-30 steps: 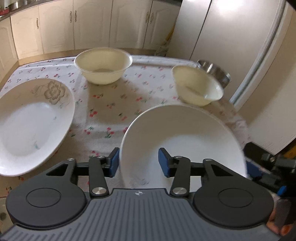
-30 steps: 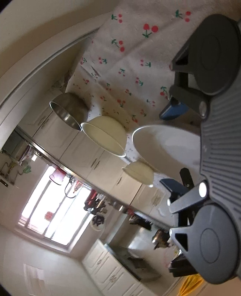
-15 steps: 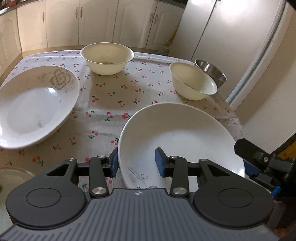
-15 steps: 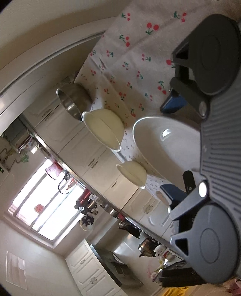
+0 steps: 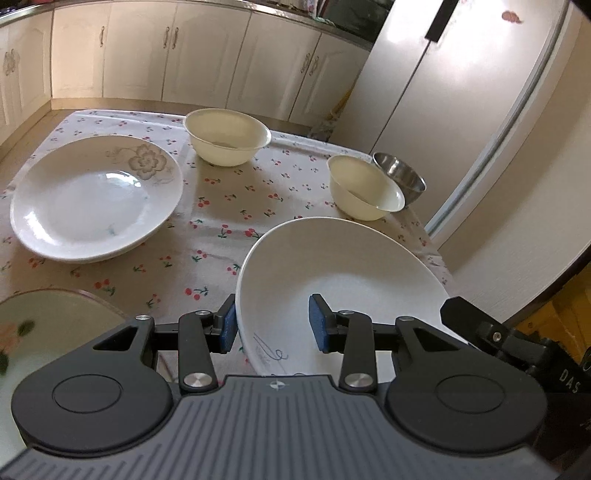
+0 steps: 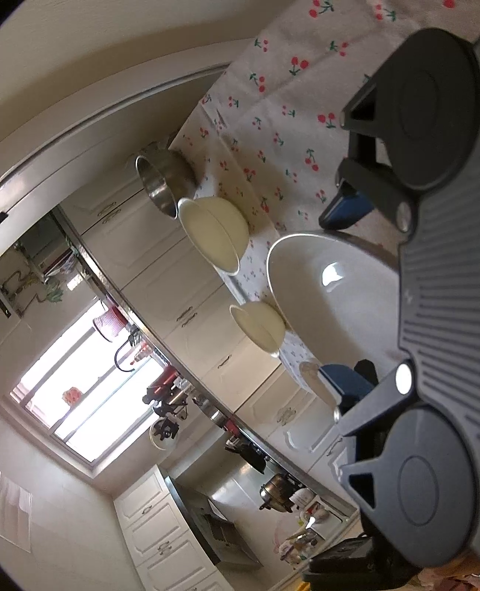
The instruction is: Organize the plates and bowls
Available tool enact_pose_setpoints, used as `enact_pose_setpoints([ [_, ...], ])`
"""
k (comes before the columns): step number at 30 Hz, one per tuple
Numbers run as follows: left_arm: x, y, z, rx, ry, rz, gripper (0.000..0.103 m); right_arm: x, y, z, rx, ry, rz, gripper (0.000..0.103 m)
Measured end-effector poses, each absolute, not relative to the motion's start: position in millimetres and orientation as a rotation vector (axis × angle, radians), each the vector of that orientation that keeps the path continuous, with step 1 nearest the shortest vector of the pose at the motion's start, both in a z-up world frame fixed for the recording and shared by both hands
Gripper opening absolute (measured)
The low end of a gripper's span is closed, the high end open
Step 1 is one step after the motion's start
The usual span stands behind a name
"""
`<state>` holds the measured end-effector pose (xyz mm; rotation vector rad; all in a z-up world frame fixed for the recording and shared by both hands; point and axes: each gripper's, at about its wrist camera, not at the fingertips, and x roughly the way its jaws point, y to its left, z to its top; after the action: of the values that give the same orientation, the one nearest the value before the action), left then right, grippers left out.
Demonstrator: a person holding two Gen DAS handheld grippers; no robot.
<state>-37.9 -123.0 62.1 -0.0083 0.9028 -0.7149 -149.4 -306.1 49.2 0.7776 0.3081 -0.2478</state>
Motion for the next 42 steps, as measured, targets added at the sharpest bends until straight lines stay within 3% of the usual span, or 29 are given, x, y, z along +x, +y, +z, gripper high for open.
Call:
enact_pose_setpoints([
  [26,-44,31,98,-0.188,0.804,-0.496,0.045,-82,-200,84,0.709,0.378,0.057,0.080],
  [42,-38,45,77,-0.224,0.859,-0.420,0.045,-68,-164,72,0.640,0.455,0.075,0.078],
])
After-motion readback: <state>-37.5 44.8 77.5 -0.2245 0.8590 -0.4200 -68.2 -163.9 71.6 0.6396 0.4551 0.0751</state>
